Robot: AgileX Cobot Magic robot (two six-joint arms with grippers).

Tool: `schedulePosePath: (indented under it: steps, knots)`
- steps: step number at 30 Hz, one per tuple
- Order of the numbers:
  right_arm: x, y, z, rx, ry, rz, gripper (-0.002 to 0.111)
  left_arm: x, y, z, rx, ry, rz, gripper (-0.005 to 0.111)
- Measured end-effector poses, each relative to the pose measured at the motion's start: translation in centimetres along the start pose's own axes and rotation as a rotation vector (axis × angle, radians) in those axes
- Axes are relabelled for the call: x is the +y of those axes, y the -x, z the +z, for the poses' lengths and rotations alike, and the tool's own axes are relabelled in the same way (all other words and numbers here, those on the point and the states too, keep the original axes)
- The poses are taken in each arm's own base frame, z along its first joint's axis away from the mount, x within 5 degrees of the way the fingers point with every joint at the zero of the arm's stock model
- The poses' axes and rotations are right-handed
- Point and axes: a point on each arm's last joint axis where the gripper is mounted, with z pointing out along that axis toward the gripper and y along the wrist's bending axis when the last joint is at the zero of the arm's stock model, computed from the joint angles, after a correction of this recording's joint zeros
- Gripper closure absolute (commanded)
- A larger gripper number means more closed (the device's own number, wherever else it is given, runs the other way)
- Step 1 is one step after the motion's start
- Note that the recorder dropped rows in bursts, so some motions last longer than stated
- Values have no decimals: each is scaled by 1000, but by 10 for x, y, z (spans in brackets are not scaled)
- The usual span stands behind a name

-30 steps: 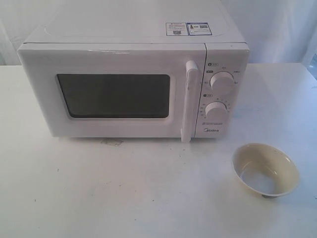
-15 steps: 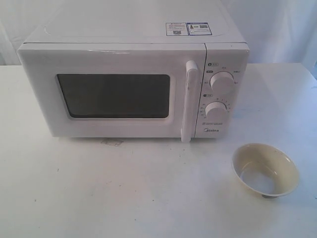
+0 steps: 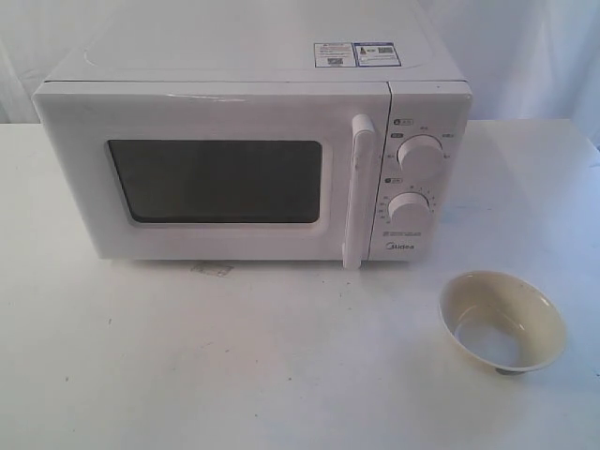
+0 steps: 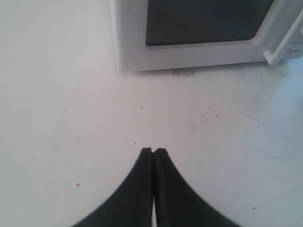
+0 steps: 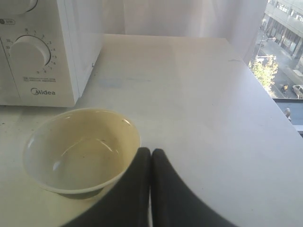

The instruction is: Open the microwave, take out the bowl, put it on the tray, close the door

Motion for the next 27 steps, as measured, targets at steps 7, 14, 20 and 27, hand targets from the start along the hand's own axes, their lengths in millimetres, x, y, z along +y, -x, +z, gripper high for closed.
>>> schedulePosePath:
  steps: [7, 14, 20, 27]
  knots:
    - [0, 0, 0, 1, 0, 0, 108, 0, 1, 0, -17, 3, 27, 107]
    - [0, 0, 0, 2, 0, 0, 108, 29, 6, 55, -471, 168, 68, 107]
    - [0, 0, 0, 2, 0, -2, 108, 50, -69, 118, -348, 255, 153, 107]
    - [0, 0, 0, 2, -2, -2, 108, 43, -94, 120, -165, 173, 166, 107]
